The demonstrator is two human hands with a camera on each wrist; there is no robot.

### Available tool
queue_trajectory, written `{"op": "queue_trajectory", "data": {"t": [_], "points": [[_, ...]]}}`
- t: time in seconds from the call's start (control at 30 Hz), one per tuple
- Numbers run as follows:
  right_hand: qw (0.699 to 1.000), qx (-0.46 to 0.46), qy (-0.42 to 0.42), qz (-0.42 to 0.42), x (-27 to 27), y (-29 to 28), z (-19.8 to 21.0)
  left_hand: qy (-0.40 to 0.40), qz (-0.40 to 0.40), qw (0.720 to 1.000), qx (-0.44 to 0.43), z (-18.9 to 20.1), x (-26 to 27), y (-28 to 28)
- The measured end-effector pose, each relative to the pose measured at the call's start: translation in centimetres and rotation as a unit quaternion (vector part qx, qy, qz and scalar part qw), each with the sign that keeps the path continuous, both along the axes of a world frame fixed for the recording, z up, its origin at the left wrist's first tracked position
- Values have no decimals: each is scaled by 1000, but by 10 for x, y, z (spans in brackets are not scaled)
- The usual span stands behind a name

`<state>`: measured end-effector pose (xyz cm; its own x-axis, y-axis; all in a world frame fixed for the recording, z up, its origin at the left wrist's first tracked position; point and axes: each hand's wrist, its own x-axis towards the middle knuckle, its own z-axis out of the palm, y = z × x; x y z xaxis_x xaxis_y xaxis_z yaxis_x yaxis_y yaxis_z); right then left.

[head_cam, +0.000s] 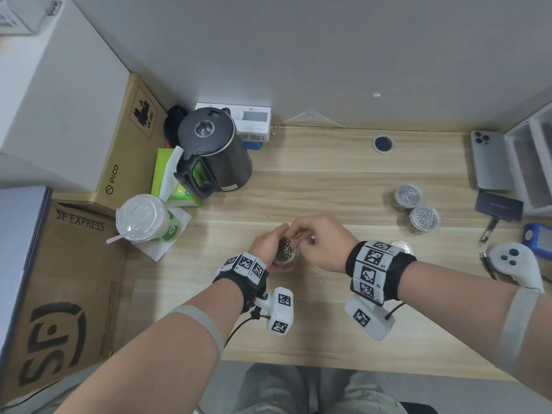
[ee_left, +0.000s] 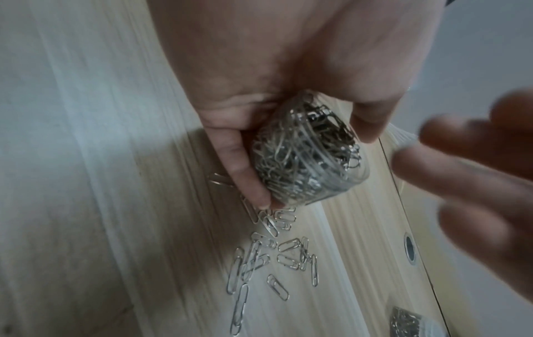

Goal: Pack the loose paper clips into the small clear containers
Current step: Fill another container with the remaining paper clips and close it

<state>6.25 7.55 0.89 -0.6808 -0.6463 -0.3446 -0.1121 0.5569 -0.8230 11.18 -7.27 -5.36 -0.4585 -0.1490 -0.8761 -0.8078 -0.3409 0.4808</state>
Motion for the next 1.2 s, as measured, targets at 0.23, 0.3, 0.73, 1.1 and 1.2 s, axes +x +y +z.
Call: {"op": "queue_trajectory", "data": {"t": [0.23,0.3,0.73,1.1,1.2], "points": [[961,236,84,118,-24,29,-36,-11,-76,995,-64,-1,5,-16],[942,281,82,164,-16,35,-48,-6,-95,992,-85,-1,6,-18],[990,114,63,56,11,23,-84,17,-175,981,-82,-8,17,2],[977,182,86,70,9,31,-79,22,-198,972,-127,-11,17,-14],[979,170,94,66,16,12,-85,23,-195,976,-91,-12,18,0]]}}
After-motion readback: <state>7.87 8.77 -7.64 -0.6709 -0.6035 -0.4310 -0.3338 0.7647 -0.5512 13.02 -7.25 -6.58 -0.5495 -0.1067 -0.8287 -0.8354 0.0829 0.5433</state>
